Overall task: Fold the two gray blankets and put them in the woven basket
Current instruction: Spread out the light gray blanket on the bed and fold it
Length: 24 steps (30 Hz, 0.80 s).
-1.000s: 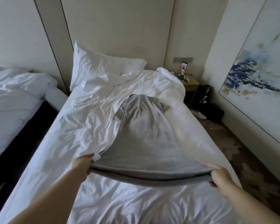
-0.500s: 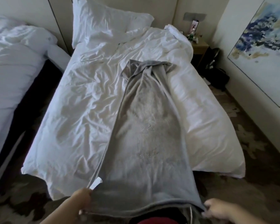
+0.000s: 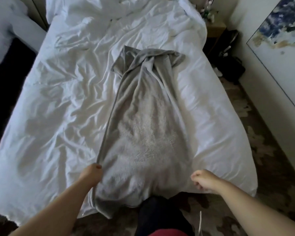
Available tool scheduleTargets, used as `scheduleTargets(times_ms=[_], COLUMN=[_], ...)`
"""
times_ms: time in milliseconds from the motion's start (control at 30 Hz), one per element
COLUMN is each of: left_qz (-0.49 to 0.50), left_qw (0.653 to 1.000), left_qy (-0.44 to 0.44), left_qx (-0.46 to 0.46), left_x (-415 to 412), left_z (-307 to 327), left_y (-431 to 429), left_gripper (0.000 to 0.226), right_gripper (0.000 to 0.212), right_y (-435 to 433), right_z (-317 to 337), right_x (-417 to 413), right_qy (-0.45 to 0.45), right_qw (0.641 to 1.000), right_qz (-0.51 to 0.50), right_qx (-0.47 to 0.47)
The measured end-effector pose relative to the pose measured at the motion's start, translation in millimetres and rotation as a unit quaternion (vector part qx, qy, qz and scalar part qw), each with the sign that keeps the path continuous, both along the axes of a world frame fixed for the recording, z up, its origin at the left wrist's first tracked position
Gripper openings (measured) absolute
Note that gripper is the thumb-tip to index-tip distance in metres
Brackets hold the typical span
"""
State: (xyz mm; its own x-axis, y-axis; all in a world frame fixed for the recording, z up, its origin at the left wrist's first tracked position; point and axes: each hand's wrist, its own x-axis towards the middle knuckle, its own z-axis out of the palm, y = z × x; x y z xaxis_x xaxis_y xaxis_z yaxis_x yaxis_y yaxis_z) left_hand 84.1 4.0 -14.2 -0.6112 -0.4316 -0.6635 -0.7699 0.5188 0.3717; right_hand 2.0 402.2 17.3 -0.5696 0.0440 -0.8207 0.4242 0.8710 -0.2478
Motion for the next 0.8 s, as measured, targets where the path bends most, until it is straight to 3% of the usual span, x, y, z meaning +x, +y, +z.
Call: scheduleTargets(times_ms=[100, 267, 433, 567, 700, 800], left_qz=[0.011, 0.134, 0.189, 0.222, 0.306, 0.29], left_qw=[0.999, 0.989, 0.978, 0.973, 0.934, 0.906], left_qy=[-0.024, -0.058, -0.084, -0.039, 0.057, 0.074], left_qx=[-0.02, -0.028, 0.014, 0.056, 0.177, 0.3], left_x=[-61.2, -137.4, -188.0, -212.4, -236.8, -248.7], left_z=[-13.2, -38.1, -68.4, -84.4, -96.4, -85.4], left_y=[-4.0, -16.4, -33.0, -36.7, -42.2, -42.3], left_gripper=[0.033, 0.05, 0.034, 0.028, 0.017, 0.009], right_gripper=[0.024, 0.031, 0.039, 0.041, 0.042, 0.037], right_y=[-7.1, -20.9, -34.3, -58.5, -77.9, -89.3], right_z=[-20.0, -52.8, -73.0, -84.1, -91.1, -85.2], right_x=[-68.0, -163.3, -217.0, -230.8, -226.1, -210.3], right_qy=[0.011, 0.077, 0.07, 0.065, 0.097, 0.106], right_qw=[1.0, 0.994, 0.986, 0.973, 0.943, 0.925], right_qz=[-0.007, -0.052, -0.144, -0.219, -0.32, -0.364], right_qx=[-0.003, 0.049, 0.043, 0.018, 0.0, -0.01])
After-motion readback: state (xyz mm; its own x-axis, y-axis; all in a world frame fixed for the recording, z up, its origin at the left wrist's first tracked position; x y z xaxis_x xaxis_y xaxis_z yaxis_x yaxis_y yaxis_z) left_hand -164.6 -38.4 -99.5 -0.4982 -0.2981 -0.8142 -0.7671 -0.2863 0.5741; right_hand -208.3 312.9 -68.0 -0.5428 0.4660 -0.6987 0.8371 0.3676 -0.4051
